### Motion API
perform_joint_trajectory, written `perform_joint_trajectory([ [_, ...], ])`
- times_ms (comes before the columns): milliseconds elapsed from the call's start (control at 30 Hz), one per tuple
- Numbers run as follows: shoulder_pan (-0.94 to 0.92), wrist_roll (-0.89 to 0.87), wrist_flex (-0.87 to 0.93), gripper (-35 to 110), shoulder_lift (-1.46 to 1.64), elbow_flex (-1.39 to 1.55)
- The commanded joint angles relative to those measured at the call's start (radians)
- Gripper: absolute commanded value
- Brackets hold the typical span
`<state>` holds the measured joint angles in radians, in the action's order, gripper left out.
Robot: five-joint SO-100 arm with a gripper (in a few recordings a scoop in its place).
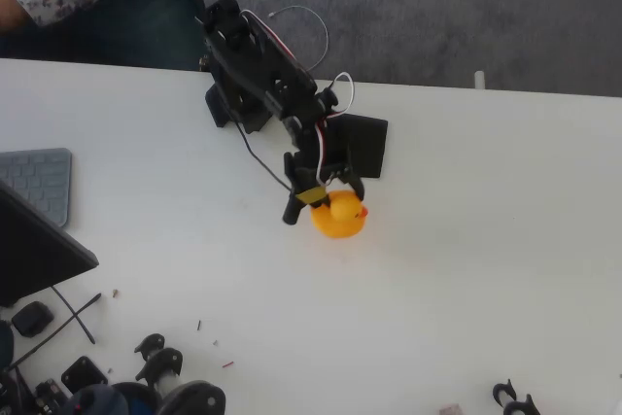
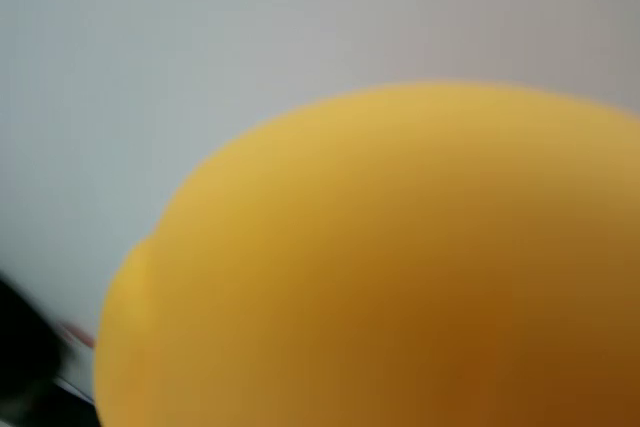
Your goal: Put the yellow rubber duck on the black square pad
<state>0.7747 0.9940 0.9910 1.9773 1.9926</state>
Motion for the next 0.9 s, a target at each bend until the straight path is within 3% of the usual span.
perform_joint_trajectory([
  [0, 0.172, -0.377, 0.21, 8, 0.175, -0.133],
  [500, 0.472, -0.39, 0.644, 8, 0.299, -0.126],
  [867, 0.578, -0.376, 0.647, 8, 0.29, -0.071],
])
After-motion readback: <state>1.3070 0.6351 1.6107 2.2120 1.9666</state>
